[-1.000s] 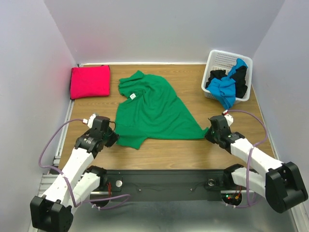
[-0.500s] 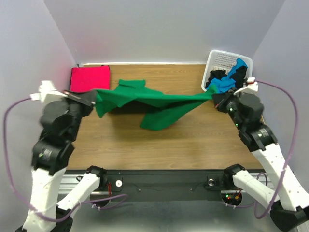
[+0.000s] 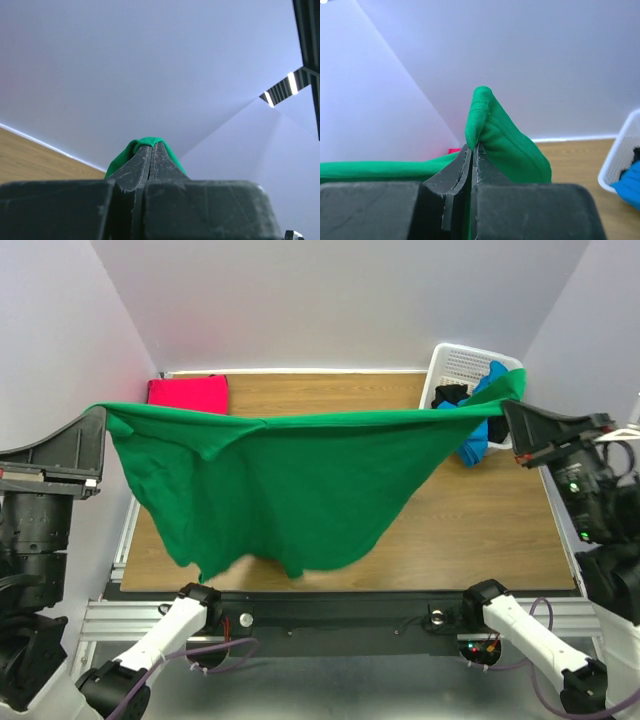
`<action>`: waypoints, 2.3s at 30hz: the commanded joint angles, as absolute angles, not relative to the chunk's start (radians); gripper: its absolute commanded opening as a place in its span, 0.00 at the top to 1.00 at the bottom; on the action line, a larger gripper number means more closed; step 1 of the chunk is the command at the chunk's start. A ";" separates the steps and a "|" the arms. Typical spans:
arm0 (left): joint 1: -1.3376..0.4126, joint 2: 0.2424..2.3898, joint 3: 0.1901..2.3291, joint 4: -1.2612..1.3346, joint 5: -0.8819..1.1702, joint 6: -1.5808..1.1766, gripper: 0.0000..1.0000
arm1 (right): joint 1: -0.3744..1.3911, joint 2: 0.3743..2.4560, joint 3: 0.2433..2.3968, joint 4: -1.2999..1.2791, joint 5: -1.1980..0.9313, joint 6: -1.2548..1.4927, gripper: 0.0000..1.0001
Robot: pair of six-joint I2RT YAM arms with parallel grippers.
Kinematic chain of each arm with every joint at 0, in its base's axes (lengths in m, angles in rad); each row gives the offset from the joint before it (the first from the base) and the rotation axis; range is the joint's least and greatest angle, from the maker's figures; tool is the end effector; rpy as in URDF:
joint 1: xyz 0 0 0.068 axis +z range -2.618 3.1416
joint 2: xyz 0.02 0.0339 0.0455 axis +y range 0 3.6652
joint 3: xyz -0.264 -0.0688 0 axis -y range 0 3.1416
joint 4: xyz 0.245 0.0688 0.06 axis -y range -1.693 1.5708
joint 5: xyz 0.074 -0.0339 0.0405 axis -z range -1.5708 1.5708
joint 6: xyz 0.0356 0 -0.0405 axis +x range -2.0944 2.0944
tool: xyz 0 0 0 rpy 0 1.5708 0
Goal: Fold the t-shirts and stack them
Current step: Flatten the tshirt out
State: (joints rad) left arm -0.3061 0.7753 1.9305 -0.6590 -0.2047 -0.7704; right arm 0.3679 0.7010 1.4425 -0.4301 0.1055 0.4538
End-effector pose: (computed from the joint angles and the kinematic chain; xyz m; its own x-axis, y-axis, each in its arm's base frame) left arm -0.0253 0.0156 0.5985 0.2390 -0.7907 -0.5637 0.4056 0.6087 -0.6819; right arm 0.0597 0.0190 0.5270 0.1412 0.5216 -0.8414 -0.3627 0.8181 0.4463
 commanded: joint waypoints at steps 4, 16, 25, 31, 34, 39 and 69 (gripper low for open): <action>-0.304 0.813 2.003 -0.568 -0.206 -0.723 1.00 | 0.364 0.710 1.546 -0.453 0.054 0.425 1.00; -0.301 1.141 1.983 -0.421 -0.397 -0.606 1.00 | 0.364 1.032 1.555 -0.411 0.397 0.351 1.00; -0.079 1.581 2.500 -0.265 -0.070 -0.560 1.00 | 0.362 1.417 1.941 -0.328 0.402 0.304 0.99; 0.191 1.562 2.492 -0.055 0.288 -0.774 1.00 | 0.362 1.457 2.103 -0.328 0.405 0.258 1.00; 0.244 1.523 2.396 -0.055 0.343 -0.785 1.00 | 0.362 1.399 2.024 -0.328 0.391 0.255 1.00; 0.245 1.321 1.980 -0.052 0.368 -0.666 1.00 | 0.362 1.201 1.647 -0.327 0.388 0.281 1.00; 0.193 0.370 0.471 -0.577 0.015 -1.000 1.00 | 0.364 0.621 0.291 -0.345 0.054 0.804 1.00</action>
State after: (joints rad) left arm 0.1913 0.3630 0.4843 -0.5510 0.0788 -0.9348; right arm 0.3725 0.6224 0.2844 -0.3737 0.0433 0.7696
